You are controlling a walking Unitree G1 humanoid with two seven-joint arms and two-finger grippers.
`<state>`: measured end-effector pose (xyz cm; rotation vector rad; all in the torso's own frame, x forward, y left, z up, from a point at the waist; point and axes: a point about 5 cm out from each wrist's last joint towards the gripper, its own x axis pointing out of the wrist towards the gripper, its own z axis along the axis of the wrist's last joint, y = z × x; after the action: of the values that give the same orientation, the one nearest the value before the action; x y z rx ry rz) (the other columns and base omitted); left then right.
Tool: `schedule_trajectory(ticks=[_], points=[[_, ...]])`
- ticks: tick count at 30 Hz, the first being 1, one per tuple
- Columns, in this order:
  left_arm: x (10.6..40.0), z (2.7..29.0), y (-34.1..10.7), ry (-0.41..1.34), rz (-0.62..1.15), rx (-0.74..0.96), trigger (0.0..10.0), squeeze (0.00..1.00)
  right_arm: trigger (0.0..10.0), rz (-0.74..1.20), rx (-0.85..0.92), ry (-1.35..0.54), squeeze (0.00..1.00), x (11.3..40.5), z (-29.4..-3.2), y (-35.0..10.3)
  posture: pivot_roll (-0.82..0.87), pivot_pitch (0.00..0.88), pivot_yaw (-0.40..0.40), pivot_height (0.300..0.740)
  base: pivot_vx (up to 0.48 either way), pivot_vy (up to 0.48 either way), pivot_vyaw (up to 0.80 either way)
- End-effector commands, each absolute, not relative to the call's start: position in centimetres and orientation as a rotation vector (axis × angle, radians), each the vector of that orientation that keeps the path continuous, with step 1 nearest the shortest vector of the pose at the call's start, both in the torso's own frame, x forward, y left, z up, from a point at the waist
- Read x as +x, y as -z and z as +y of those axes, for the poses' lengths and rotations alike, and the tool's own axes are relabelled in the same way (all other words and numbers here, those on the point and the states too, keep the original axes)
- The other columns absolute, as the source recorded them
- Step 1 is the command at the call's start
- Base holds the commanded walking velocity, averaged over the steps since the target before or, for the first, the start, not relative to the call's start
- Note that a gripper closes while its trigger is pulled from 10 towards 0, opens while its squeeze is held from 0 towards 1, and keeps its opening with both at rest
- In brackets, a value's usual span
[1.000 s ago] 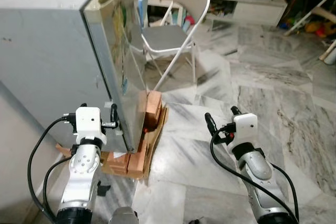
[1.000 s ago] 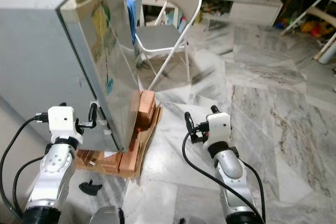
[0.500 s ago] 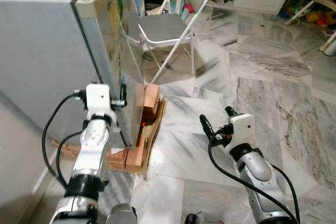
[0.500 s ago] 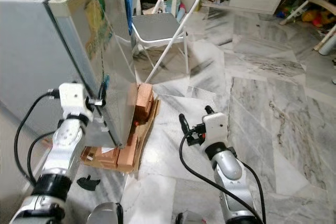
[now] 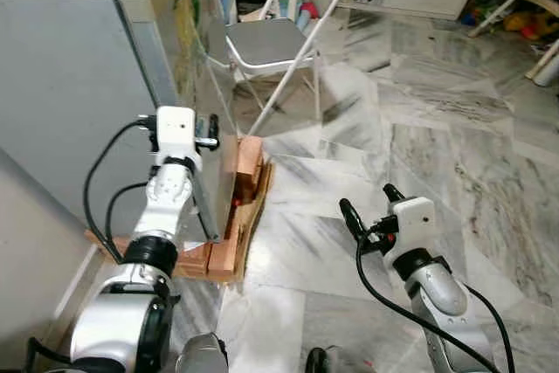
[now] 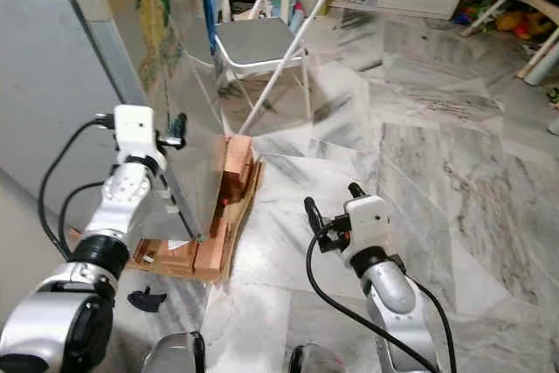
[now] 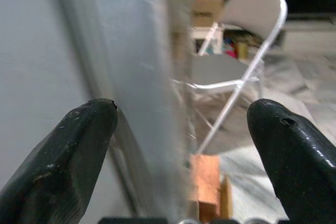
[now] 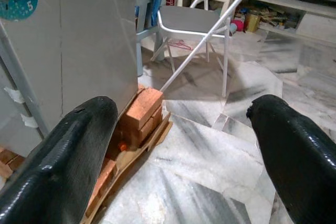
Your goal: Restocking fridge
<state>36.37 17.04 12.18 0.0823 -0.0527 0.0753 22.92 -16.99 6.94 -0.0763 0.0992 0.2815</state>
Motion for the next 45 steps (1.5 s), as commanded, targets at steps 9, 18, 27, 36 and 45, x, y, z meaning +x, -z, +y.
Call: schedule_trajectory(ticks=[9,18,27,36,45], points=[[36.0,16.3,-11.3,-0.035,-0.052,0.055,10.0,0.0,10.0,0.101,-0.078,-0.291,0.0,23.2,-16.7,-7.3,0.02,0.115,-0.017,0.74,0.0,0.0,0.0],[37.4,15.4,-12.6,0.017,-0.043,0.099,10.0,0.0,10.0,0.166,-0.08,-0.332,0.0,22.1,-17.0,-6.5,0.0,0.121,-0.008,0.74,0.0,0.0,0.0],[39.6,12.8,-16.2,0.076,-0.077,0.073,10.0,0.0,10.0,0.37,-0.091,-0.415,0.0,19.6,-18.3,-3.7,0.0,0.119,-0.002,0.74,0.0,0.0,0.0],[29.3,-14.8,-28.9,1.069,-0.39,-0.16,10.0,0.0,10.0,0.415,-0.098,-0.415,0.0,20.7,-17.3,-2.8,0.0,0.082,0.022,0.74,0.0,0.0,0.0],[31.6,-12.1,-26.1,1.0,-0.346,-0.122,10.0,0.0,10.0,0.409,-0.099,-0.413,0.0,21.5,-16.7,-2.7,0.02,0.073,0.027,0.74,0.0,0.0,0.0]])
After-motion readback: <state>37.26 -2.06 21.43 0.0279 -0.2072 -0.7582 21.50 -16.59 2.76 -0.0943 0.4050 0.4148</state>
